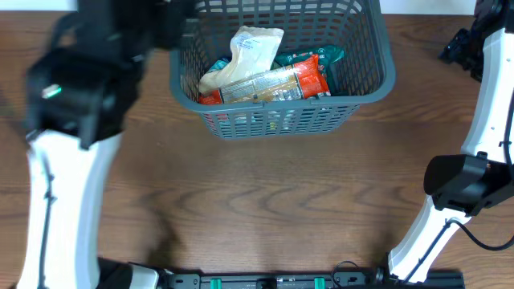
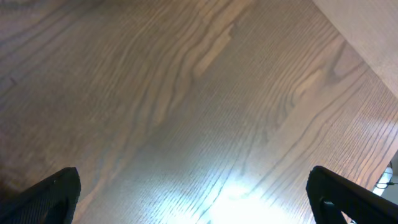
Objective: Pack container
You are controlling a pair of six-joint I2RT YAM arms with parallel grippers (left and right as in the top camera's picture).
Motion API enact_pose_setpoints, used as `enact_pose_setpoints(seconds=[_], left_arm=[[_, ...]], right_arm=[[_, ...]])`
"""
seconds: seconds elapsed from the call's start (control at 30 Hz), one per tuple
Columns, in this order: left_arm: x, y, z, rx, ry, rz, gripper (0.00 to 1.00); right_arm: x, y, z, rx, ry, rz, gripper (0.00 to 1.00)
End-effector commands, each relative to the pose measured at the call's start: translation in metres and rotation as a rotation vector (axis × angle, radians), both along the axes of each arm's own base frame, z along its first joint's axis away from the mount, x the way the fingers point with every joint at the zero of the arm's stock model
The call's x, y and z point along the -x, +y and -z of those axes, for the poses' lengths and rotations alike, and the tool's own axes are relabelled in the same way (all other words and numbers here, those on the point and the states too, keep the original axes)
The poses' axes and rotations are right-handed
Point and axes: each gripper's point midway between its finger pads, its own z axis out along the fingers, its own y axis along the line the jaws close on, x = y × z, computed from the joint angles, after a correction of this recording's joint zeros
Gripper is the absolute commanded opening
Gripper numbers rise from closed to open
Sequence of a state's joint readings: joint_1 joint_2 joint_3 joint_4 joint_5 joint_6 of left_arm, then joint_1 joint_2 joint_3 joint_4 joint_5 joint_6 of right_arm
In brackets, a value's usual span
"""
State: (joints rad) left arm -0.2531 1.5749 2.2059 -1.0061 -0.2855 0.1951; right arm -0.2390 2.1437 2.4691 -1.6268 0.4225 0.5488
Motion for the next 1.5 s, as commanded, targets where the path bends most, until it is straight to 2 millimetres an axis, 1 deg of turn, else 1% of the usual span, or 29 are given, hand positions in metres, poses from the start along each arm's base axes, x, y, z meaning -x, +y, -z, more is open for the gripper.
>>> enact_pose_setpoints(seconds=[0.0, 0.07, 0.13, 0.23, 0.3, 1.4, 1.47], left_arm=[[0.018, 0.069, -0.003, 0.102, -0.032, -0.326, 0.98], [0.026, 0.090, -0.001, 0.121, -0.022, -0.377, 0.98], [0.029, 0.101, 0.003, 0.137, -0.002, -0.387, 0.98], [0.031, 0.109, 0.009, 0.147, 0.024, -0.399, 0.98], [0.031, 0.112, 0.010, 0.147, 0.025, -0.407, 0.98], [0.031, 0.112, 0.010, 0.146, 0.026, -0.407, 0.99], [0.033, 0.117, 0.009, 0.100, 0.032, -0.415, 0.99]], right_arm=[[0.002, 0.000, -0.005, 0.013, -0.010, 0.010, 0.99], [0.002, 0.000, -0.005, 0.013, -0.010, 0.010, 0.99], [0.002, 0.000, -0.005, 0.013, -0.010, 0.010, 0.99], [0.002, 0.000, -0.005, 0.013, -0.010, 0.010, 0.99], [0.002, 0.000, -0.005, 0.013, -0.010, 0.010, 0.99], [0.002, 0.000, -0.005, 0.013, -0.010, 0.011, 0.99], [0.002, 0.000, -0.005, 0.013, -0.010, 0.011, 0.99]])
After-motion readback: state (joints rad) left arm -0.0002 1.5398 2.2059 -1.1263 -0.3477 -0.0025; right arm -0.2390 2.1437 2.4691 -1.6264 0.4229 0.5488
